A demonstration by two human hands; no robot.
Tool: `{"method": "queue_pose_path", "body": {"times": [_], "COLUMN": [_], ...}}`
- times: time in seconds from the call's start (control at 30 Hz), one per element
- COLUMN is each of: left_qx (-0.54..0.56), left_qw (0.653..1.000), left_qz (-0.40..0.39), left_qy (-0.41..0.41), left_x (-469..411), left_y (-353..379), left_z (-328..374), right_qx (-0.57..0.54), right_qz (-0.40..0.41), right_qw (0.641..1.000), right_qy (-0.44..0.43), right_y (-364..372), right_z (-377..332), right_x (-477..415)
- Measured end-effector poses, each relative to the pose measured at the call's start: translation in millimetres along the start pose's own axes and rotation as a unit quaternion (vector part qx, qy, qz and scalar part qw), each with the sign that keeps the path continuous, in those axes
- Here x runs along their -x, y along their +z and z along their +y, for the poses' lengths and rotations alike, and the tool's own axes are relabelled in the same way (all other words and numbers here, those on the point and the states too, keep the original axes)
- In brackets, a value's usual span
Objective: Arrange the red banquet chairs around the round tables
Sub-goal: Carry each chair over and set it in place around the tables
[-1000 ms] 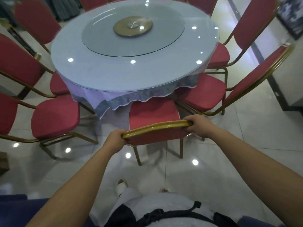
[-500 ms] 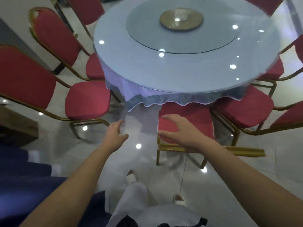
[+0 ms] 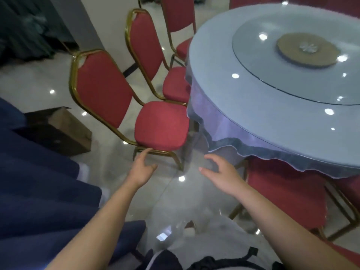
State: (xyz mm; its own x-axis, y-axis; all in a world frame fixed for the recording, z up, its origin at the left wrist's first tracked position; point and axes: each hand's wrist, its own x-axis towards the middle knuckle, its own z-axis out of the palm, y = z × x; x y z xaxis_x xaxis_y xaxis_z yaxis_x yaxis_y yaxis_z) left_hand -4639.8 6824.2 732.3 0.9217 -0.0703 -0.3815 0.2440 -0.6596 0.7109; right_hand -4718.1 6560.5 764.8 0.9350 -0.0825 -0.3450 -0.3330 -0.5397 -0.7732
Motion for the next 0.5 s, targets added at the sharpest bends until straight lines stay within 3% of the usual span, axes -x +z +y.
{"method": "queue_pose_path", "body": {"times": [0.3, 0.5], "left_qx": [0.098, 0.098], "left_qw": [0.987, 0.976], "left_qz": [0.129, 0.189], "left_qy": [-0.011, 0.044], "left_x": [-129.3, -239.9], "left_y": [-127.6, -241.3], "left_z": [-16.0, -3.0], "right_qx": [-0.006, -0.032], "right_qz": [-0.055, -0.079], "right_qw": [0.998, 0.996], "right_qy": [-0.025, -0.019], "right_y": [56.3, 120.3], "right_z": [-78.2, -148.5], "right_x": [-144.3, -270.4]}}
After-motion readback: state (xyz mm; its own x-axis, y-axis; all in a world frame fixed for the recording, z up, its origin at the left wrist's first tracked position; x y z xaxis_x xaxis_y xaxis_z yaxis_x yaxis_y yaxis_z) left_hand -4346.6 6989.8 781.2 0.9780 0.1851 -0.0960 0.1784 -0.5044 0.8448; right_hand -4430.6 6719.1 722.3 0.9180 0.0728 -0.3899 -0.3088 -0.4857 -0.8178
